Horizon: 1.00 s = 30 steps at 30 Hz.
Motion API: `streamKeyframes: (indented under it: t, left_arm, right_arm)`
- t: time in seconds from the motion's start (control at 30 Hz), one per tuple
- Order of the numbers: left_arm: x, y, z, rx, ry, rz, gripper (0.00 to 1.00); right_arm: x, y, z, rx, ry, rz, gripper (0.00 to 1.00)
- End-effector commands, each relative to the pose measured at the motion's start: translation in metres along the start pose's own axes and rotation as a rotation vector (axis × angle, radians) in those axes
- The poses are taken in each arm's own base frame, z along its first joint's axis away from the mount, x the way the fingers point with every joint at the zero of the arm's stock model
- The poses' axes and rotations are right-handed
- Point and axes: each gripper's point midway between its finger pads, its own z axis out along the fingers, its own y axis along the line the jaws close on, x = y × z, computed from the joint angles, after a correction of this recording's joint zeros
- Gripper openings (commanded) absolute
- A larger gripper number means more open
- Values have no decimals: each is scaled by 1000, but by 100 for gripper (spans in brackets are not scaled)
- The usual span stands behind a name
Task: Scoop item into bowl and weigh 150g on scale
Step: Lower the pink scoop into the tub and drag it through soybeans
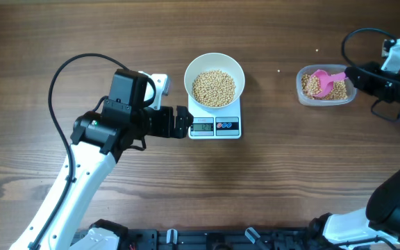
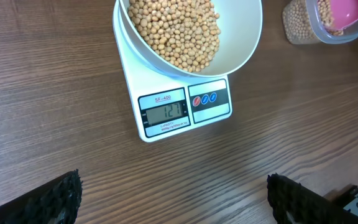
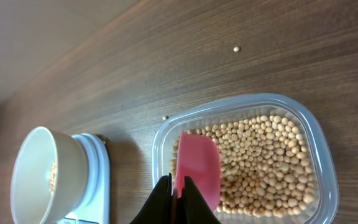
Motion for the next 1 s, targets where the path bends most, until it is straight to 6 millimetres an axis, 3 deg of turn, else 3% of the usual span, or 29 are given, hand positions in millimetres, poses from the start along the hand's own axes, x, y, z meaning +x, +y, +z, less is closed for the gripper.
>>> streamKeyframes:
  t: [0.0,0.5,0.97]
  left_arm:
    - [3,-2,2,12,10,17,100]
    - [3,-2,2,12,10,17,100]
    - [3,-2,2,12,10,17,100]
  right_arm:
    - [6,-5,3,-46,16,121,4]
    - [-10,-13,-37,-229,-72,311,4]
    - [-18,29,-60,-521,-68,344,4]
